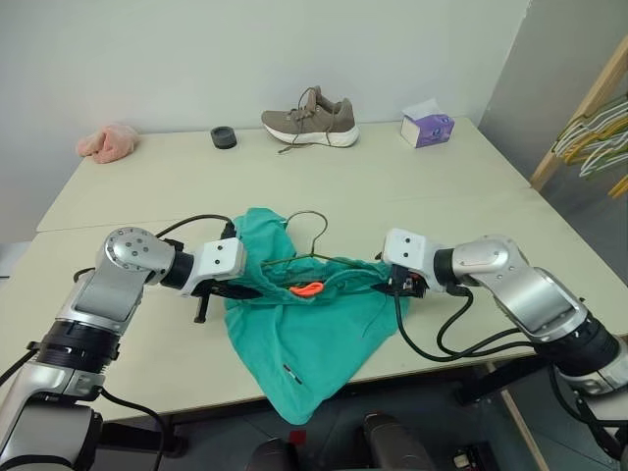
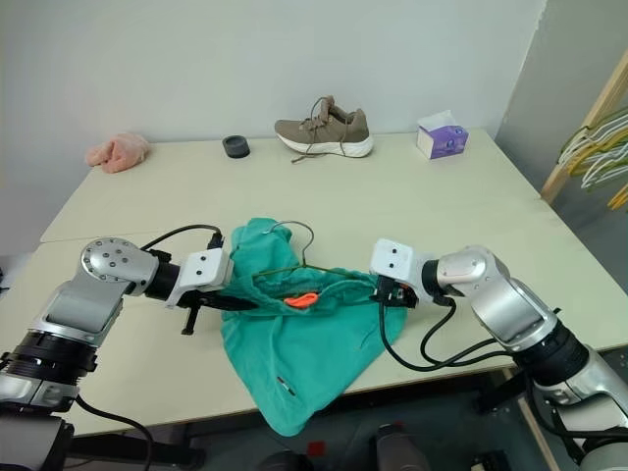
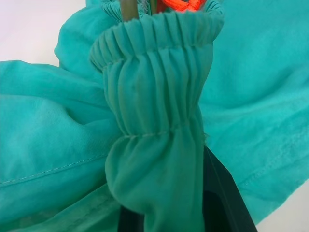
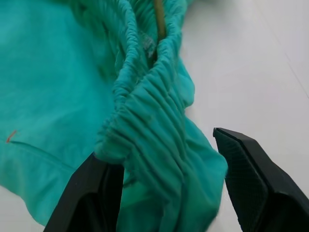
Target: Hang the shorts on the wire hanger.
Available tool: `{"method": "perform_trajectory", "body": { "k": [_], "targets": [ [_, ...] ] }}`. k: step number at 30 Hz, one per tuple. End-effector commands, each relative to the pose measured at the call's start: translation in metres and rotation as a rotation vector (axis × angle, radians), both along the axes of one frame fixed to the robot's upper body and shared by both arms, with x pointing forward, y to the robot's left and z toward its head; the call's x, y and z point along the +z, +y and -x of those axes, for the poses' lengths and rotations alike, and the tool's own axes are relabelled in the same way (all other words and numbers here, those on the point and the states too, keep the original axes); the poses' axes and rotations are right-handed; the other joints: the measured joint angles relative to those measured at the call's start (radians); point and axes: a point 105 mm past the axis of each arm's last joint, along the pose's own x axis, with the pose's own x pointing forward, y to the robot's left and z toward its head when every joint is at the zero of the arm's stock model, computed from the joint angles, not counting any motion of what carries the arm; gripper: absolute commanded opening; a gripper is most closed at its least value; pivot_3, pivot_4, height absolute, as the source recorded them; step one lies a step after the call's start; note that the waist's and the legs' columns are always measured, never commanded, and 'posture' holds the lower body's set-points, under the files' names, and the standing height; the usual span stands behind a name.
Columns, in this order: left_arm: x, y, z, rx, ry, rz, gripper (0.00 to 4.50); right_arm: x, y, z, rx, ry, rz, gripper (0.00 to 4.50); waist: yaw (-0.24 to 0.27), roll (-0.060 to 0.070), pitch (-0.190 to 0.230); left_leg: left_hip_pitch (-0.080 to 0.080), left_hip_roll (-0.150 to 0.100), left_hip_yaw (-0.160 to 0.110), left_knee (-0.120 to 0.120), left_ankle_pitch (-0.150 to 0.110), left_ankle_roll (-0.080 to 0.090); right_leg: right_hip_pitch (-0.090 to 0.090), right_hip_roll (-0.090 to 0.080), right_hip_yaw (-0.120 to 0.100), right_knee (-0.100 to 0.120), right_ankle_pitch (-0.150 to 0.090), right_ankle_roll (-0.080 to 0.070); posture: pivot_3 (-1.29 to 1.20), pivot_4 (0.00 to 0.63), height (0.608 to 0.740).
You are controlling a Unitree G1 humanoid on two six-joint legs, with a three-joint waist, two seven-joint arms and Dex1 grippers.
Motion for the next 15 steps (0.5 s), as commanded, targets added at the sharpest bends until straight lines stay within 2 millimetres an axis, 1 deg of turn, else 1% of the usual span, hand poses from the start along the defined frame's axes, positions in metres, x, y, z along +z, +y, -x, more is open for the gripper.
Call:
{"method": "perform_trajectory", "body": {
  "k": [1, 4, 5, 6, 11, 15],
  "targets": [
    [0.012, -0.010, 0.001, -0.047, -0.035, 0.020, 0.00, 0.003, 0.007, -0.005, 0.067, -0.024, 0.049, 2.97, -0.001, 0.000, 0.000, 0.000, 0.000, 0.000, 0.000, 0.000, 0.000, 0.000, 0.000, 0.000, 0.000, 0.000, 0.000, -0.22, 0.075, 0.740],
    [0.014, -0.013, 0.002, -0.051, -0.034, 0.030, 0.00, -0.002, 0.010, -0.008, 0.105, -0.009, 0.087, 2.41, -0.001, 0.000, 0.000, 0.000, 0.000, 0.000, 0.000, 0.000, 0.000, 0.000, 0.000, 0.000, 0.000, 0.000, 0.000, -0.21, 0.073, 0.740],
    [0.014, -0.013, 0.002, -0.052, -0.034, 0.032, 0.00, -0.003, 0.011, -0.009, 0.113, -0.006, 0.094, 2.12, -0.001, 0.000, 0.000, 0.000, 0.000, 0.000, 0.000, 0.000, 0.000, 0.000, 0.000, 0.000, 0.000, 0.000, 0.000, -0.21, 0.073, 0.740],
    [0.014, -0.014, 0.002, -0.052, -0.035, 0.034, 0.00, -0.004, 0.011, -0.010, 0.120, -0.002, 0.098, 1.71, -0.001, 0.000, 0.000, 0.000, 0.000, 0.000, 0.000, 0.000, 0.000, 0.000, 0.000, 0.000, 0.000, 0.000, 0.000, -0.21, 0.073, 0.740],
    [0.017, -0.017, 0.001, -0.043, -0.053, 0.061, 0.00, -0.001, 0.014, -0.011, 0.151, -0.003, 0.099, 0.02, 0.000, 0.000, 0.000, 0.000, 0.000, 0.000, 0.000, 0.000, 0.000, 0.000, 0.000, 0.000, 0.000, 0.000, 0.000, -0.21, 0.073, 0.740],
    [0.021, -0.025, -0.003, -0.003, -0.036, 0.170, 0.00, 0.003, 0.016, -0.009, 0.173, -0.014, 0.074, 0.02, 0.001, 0.000, 0.000, 0.000, 0.000, 0.000, 0.000, 0.000, 0.000, 0.000, 0.000, 0.000, 0.000, 0.000, 0.000, -0.21, 0.075, 0.740]
  ]
}}
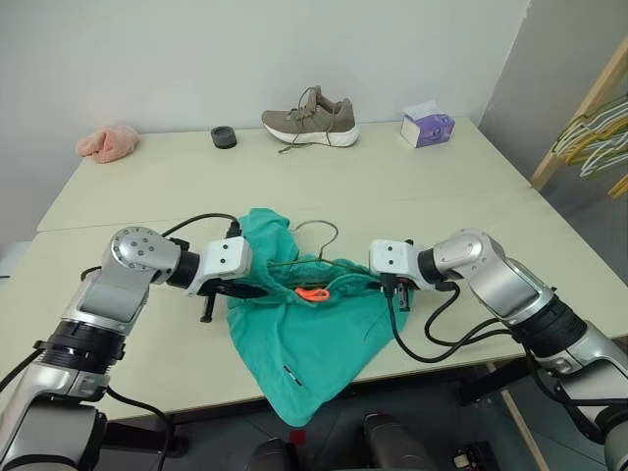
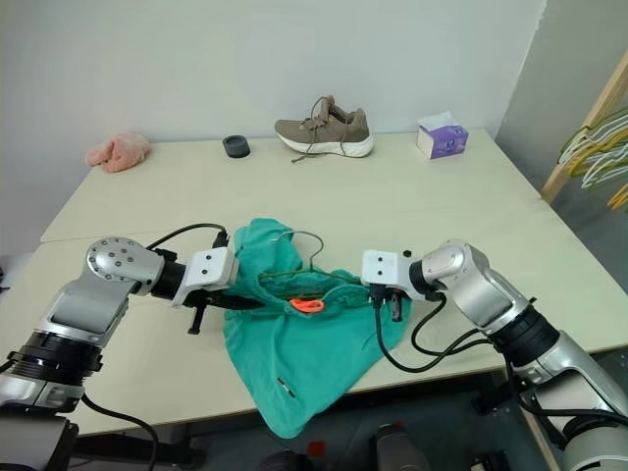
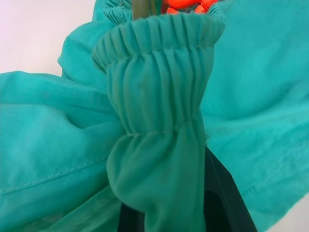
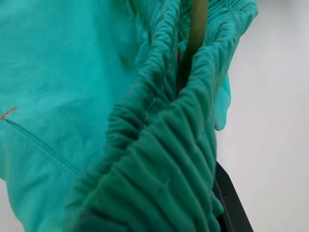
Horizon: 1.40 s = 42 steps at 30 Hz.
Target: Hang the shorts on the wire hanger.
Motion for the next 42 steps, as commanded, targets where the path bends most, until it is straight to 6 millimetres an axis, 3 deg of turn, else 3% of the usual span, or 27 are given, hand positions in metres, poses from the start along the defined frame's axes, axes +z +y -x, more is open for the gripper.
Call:
{"method": "perform_trajectory", "body": {
  "k": [1, 2, 11, 17, 22, 26, 33, 42],
  "targets": [
    [0.019, -0.013, -0.002, -0.005, -0.030, 0.141, 0.00, 0.022, 0.011, 0.000, 0.059, -0.079, -0.048, 0.02, 0.000, 0.000, 0.000, 0.000, 0.000, 0.000, 0.000, 0.000, 0.000, 0.000, 0.000, 0.000, 0.000, 0.000, 0.000, -0.21, 0.075, 0.740],
    [0.020, -0.011, -0.004, 0.007, -0.032, 0.152, 0.00, 0.023, 0.010, 0.000, 0.057, -0.081, -0.052, 0.02, 0.000, 0.000, 0.000, 0.000, 0.000, 0.000, 0.000, 0.000, 0.000, 0.000, 0.000, 0.000, 0.000, 0.000, 0.000, -0.22, 0.076, 0.740],
    [0.056, 0.026, -0.037, 0.260, -0.100, 0.352, 2.68, 0.032, -0.009, 0.004, -0.001, -0.044, -0.084, 0.00, -0.001, 0.000, 0.000, 0.000, 0.000, 0.000, 0.000, 0.000, 0.000, 0.000, 0.000, 0.000, 0.000, 0.000, 0.000, -0.22, 0.076, 0.740],
    [0.054, 0.051, -0.048, 0.349, -0.165, 0.319, 4.49, 0.036, -0.022, 0.012, -0.062, 0.043, -0.124, 0.00, -0.001, 0.000, 0.000, 0.000, 0.000, -0.001, 0.000, 0.000, 0.000, 0.000, 0.000, -0.001, 0.000, 0.000, 0.000, -0.22, 0.076, 0.740],
    [0.059, 0.057, -0.063, 0.430, -0.280, 0.367, 4.49, 0.034, -0.030, 0.015, -0.138, 0.116, -0.162, 0.00, 0.002, 0.000, 0.000, 0.000, 0.000, -0.001, 0.000, 0.000, 0.000, 0.000, -0.003, -0.001, 0.000, 0.000, 0.000, -0.23, 0.078, 0.740],
    [0.061, 0.049, -0.060, 0.414, -0.242, 0.434, 4.49, 0.031, -0.032, 0.014, -0.190, 0.144, -0.195, 0.00, 0.001, 0.000, 0.000, 0.000, 0.000, 0.000, 0.000, 0.000, 0.000, 0.000, -0.004, -0.001, 0.000, 0.000, 0.000, -0.23, 0.078, 0.740],
    [0.045, 0.034, -0.015, 0.260, 0.088, 0.389, 4.49, 0.028, -0.035, 0.010, -0.223, 0.132, -0.205, 0.00, -0.023, 0.000, 0.000, 0.000, 0.001, -0.001, 0.000, 0.000, 0.000, 0.000, -0.003, -0.001, 0.000, 0.000, 0.000, -0.22, 0.076, 0.740],
    [0.050, 0.026, 0.010, 0.161, 0.192, 0.344, 4.49, 0.024, -0.044, 0.000, -0.181, 0.026, -0.120, 0.00, -0.023, 0.000, 0.000, 0.000, 0.000, -0.001, 0.000, 0.000, 0.000, 0.000, -0.001, -0.001, 0.000, 0.000, 0.000, -0.22, 0.068, 0.740]
  ]
}}
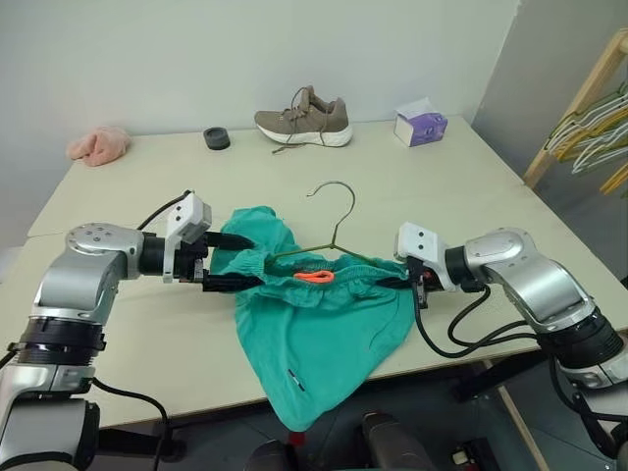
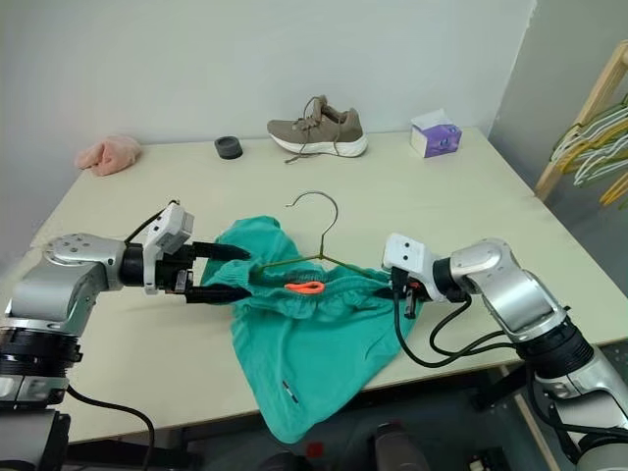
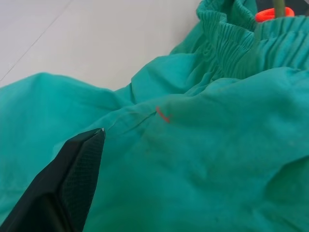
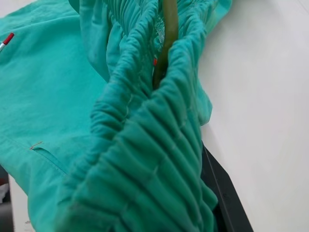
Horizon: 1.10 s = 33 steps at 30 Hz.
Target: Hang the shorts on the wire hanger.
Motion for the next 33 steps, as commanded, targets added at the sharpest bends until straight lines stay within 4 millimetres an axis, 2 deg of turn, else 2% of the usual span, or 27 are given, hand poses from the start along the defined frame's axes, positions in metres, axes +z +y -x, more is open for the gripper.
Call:
{"method": "perform_trajectory", "body": {
  "k": [1, 6, 10, 14, 18, 21, 25, 29, 33],
  "targets": [
    [0.011, 0.006, 0.011, -0.033, 0.024, 0.010, 4.49, 0.004, -0.027, -0.017, -0.093, -0.081, 0.081, 0.00, 0.000, 0.000, 0.000, 0.000, 0.000, 0.000, 0.000, 0.000, 0.000, 0.000, 0.000, 0.000, 0.000, 0.000, 0.000, -0.21, 0.068, 0.740],
    [0.024, 0.001, 0.022, -0.050, 0.074, 0.093, 4.49, 0.001, -0.034, -0.024, -0.097, -0.115, 0.109, 0.00, 0.002, 0.000, 0.000, 0.000, 0.000, 0.000, 0.000, 0.000, 0.000, 0.000, 0.000, 0.000, 0.000, 0.000, 0.000, -0.20, 0.063, 0.740],
    [0.037, -0.005, 0.016, 0.009, 0.087, 0.226, 4.49, 0.001, -0.035, -0.029, -0.067, -0.182, 0.154, 0.00, 0.001, 0.000, 0.000, 0.000, 0.000, 0.000, 0.000, 0.000, 0.000, 0.000, 0.000, 0.000, 0.000, 0.000, 0.000, -0.19, 0.059, 0.740],
    [0.025, -0.009, 0.022, 0.014, 0.095, 0.191, 4.49, 0.000, -0.030, -0.028, -0.030, -0.217, 0.168, 0.00, 0.000, 0.000, 0.000, 0.000, 0.000, 0.000, 0.000, 0.000, 0.000, 0.000, 0.000, 0.001, 0.000, 0.000, 0.000, -0.19, 0.059, 0.740],
    [0.038, -0.004, 0.016, 0.064, 0.024, 0.220, 4.49, -0.002, -0.031, -0.024, -0.057, -0.150, 0.120, 0.00, 0.003, 0.000, 0.000, 0.000, 0.001, 0.000, 0.000, 0.000, 0.000, 0.000, 0.000, 0.001, 0.000, 0.000, 0.000, -0.18, 0.059, 0.740],
    [0.039, 0.007, 0.008, 0.130, -0.042, 0.175, 4.49, -0.003, -0.039, -0.017, -0.144, -0.014, 0.041, 0.00, 0.006, 0.000, 0.000, 0.000, 0.000, 0.000, 0.000, 0.000, 0.000, 0.000, 0.000, 0.001, 0.000, 0.000, 0.000, -0.18, 0.061, 0.740],
    [0.038, -0.003, 0.017, 0.098, -0.039, 0.191, 4.49, -0.007, -0.053, -0.003, -0.328, 0.171, -0.100, 0.00, 0.018, 0.000, 0.000, 0.000, 0.000, 0.000, 0.000, 0.000, 0.000, 0.001, -0.001, 0.001, 0.000, 0.000, 0.000, -0.19, 0.068, 0.740],
    [0.026, -0.022, 0.029, 0.017, 0.022, 0.199, 4.49, -0.014, -0.075, 0.009, -0.537, 0.267, -0.198, 0.00, 0.031, 0.000, 0.000, 0.001, 0.000, 0.000, 0.000, 0.000, 0.000, 0.001, -0.003, 0.001, 0.001, 0.000, 0.000, -0.20, 0.078, 0.740],
    [0.015, -0.062, 0.038, -0.126, 0.073, 0.240, 4.49, -0.027, -0.105, 0.032, -0.771, 0.322, -0.297, 0.00, 0.055, 0.001, 0.000, 0.002, -0.001, 0.001, 0.000, 0.000, 0.000, 0.003, -0.001, 0.001, 0.000, 0.000, 0.000, -0.24, 0.090, 0.740]
  ]
}}
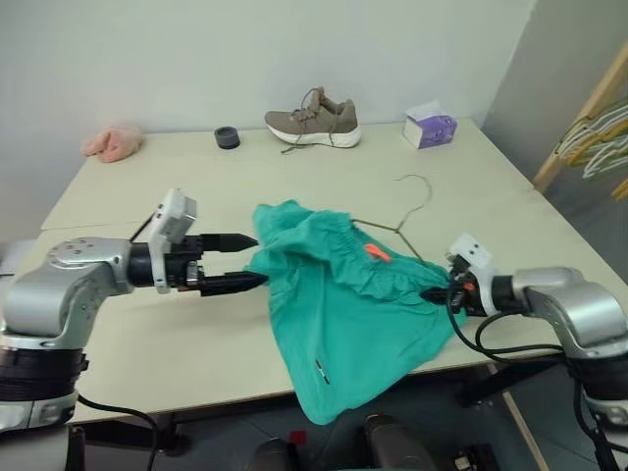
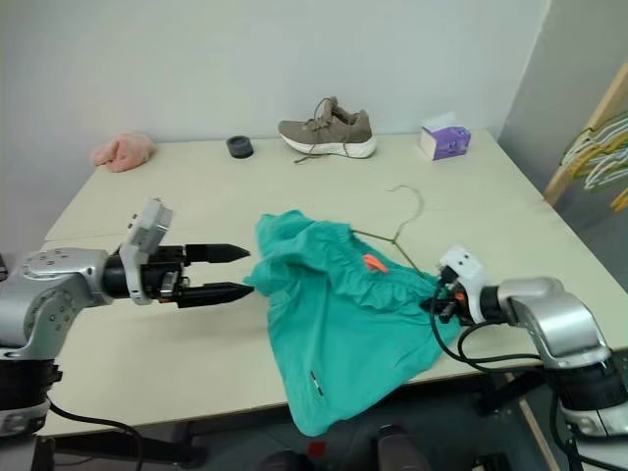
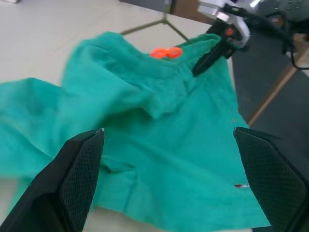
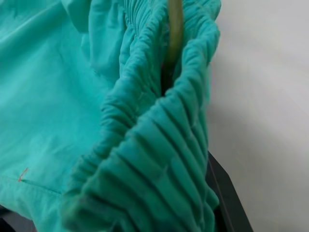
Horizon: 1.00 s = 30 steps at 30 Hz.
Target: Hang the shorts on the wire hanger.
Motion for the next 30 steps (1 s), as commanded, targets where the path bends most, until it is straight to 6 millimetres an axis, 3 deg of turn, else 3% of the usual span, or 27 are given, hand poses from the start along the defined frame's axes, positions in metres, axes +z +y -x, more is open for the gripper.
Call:
{"method": "perform_trajectory", "body": {
  "k": [1, 6, 9, 16, 20, 25, 30],
  "targets": [
    [0.005, -0.031, 0.006, -0.113, -0.023, 0.040, 4.49, 0.009, -0.022, 0.016, -0.169, -0.020, -0.045, 0.00, 0.009, 0.000, 0.000, 0.000, 0.000, 0.000, 0.000, 0.000, 0.000, 0.000, 0.000, 0.000, 0.000, 0.000, 0.000, -0.25, 0.092, 0.740],
    [0.013, -0.072, 0.008, -0.237, -0.043, 0.109, 4.49, -0.004, -0.060, 0.049, -0.445, 0.056, -0.049, 0.00, 0.001, 0.001, 0.000, 0.000, -0.001, 0.001, 0.001, 0.000, 0.000, 0.001, 0.001, 0.002, -0.001, -0.001, 0.004, -0.32, 0.107, 0.740],
    [0.021, -0.100, 0.008, -0.313, -0.094, 0.141, 4.49, -0.011, -0.103, 0.077, -0.687, 0.110, -0.002, 0.00, -0.003, 0.003, 0.001, 0.001, -0.001, 0.001, 0.000, 0.000, 0.000, 0.001, 0.002, 0.002, -0.001, -0.001, 0.003, -0.35, 0.115, 0.740],
    [0.037, -0.147, 0.007, -0.409, -0.213, 0.173, 4.49, -0.005, -0.169, 0.116, -0.996, 0.109, 0.093, 0.00, -0.059, 0.005, 0.002, 0.003, -0.001, 0.001, -0.001, 0.000, 0.001, 0.002, 0.003, 0.003, -0.002, -0.004, 0.005, -0.40, 0.130, 0.740],
    [0.049, -0.176, 0.001, -0.373, -0.317, 0.187, 4.49, 0.018, -0.206, 0.119, -1.137, -0.008, 0.192, 0.00, -0.089, 0.009, 0.005, 0.002, -0.002, 0.001, -0.002, -0.001, 0.002, 0.003, 0.003, 0.004, -0.003, -0.005, 0.006, -0.41, 0.136, 0.740],
    [0.060, -0.203, -0.008, -0.312, -0.432, 0.177, 4.49, 0.072, -0.244, 0.099, -1.263, -0.227, 0.269, 0.00, -0.134, 0.012, 0.012, 0.002, -0.003, 0.003, -0.003, -0.003, 0.005, 0.004, 0.003, 0.006, -0.005, -0.006, 0.006, -0.41, 0.148, 0.740],
    [0.067, -0.219, -0.016, -0.254, -0.458, 0.188, 4.49, 0.114, -0.271, 0.082, -1.339, -0.356, 0.295, 0.00, -0.158, 0.015, 0.024, 0.003, -0.004, 0.004, -0.007, -0.004, 0.006, 0.005, 0.003, 0.008, -0.006, -0.008, 0.010, -0.40, 0.157, 0.740]
  ]
}}
